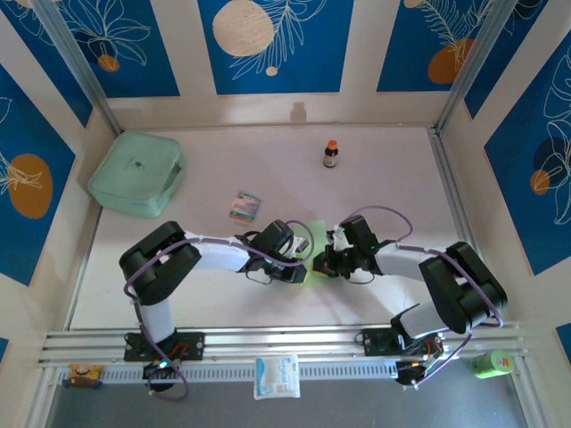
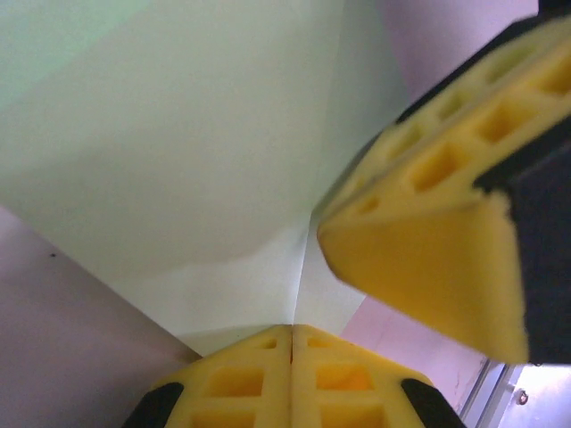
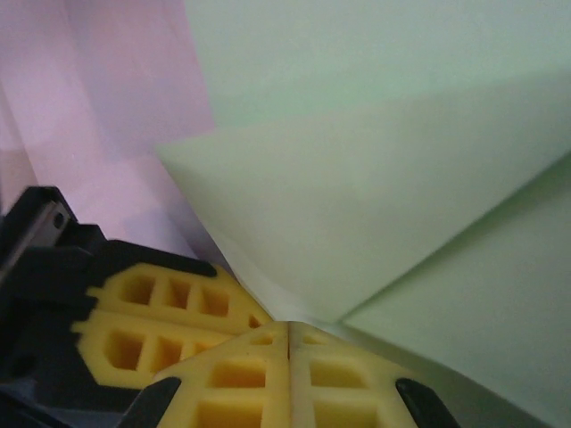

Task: Fold a paper plane with a square sheet of paper (pick it up from the middle)
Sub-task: Fold the triangle a second time at the center of the table.

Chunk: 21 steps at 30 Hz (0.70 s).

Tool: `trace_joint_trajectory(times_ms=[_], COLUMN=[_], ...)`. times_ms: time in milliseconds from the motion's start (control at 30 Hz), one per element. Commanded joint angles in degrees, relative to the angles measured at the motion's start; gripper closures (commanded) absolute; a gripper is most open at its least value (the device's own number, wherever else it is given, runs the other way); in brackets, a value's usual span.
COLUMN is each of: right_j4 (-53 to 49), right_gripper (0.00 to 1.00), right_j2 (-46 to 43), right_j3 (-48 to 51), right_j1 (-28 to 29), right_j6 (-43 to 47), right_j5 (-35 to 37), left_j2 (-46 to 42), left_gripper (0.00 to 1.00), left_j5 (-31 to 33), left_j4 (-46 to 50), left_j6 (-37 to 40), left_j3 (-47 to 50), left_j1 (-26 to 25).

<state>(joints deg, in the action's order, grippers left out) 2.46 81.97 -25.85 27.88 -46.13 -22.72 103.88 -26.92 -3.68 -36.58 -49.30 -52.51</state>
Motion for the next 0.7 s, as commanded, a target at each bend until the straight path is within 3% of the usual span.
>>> trace_joint_trajectory(times_ms=[0, 400, 667], right_j4=[2.01, 4.19, 4.57], right_gripper=[0.99, 1.0, 1.0], right_j2=[0.12, 6.03, 6.62], right_j3=[-0.4, -0.51, 0.17], right_j1=[1.36, 2.18, -1.69], right_j6=[-0.94, -2.45, -2.36], right_j5=[-0.91, 1.08, 2.3], left_j2=[0.45, 0.33, 0.71], left_gripper=[1.0, 1.0, 1.0], left_j5=[1.27, 1.41, 1.1], left_j4=[5.87, 6.06, 6.31], left_j6=[-0.25, -0.21, 0.36], left_j3=[2.1, 2.19, 2.32], left_j1=[-0.29, -0.27, -0.3])
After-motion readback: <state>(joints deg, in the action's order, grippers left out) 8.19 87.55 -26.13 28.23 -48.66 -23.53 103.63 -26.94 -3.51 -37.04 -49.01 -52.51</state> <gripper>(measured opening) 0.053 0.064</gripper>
